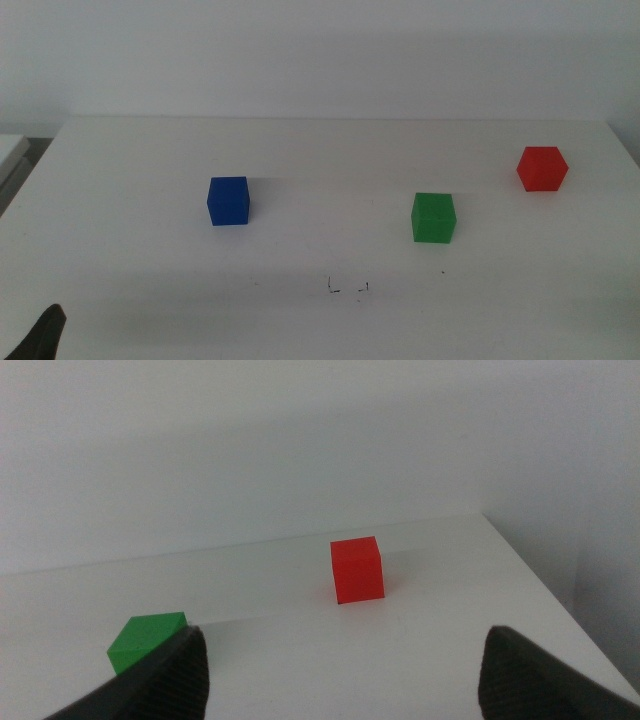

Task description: Stack red cubes first, then green, then blue cubes in a specific spot.

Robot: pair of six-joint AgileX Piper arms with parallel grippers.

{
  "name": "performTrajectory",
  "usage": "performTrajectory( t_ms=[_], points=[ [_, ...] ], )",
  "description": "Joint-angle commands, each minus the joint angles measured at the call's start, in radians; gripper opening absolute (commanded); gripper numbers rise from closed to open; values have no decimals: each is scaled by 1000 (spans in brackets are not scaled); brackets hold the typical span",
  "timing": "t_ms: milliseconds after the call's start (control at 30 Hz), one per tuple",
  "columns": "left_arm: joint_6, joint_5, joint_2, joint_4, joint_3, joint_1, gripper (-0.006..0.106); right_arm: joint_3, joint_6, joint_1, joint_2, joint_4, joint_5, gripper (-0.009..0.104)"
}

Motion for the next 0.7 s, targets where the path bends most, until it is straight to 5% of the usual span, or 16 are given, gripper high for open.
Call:
performTrajectory(
  t_ms=[0, 233, 533, 667],
  points=[
    [-1, -14, -4, -2, 1, 0, 94, 4, -21, -6, -5, -10, -3, 81],
    [-1, -14, -4, -2, 1, 0, 94, -161, -19, -6, 181, -10, 22, 81],
    [-1, -14, -4, -2, 1, 0, 94, -757, -19, -6, 776, 9, 520, 81],
    [-1, -14, -4, -2, 1, 0, 94, -903, 13, -6, 943, 16, 556, 81]
  ],
)
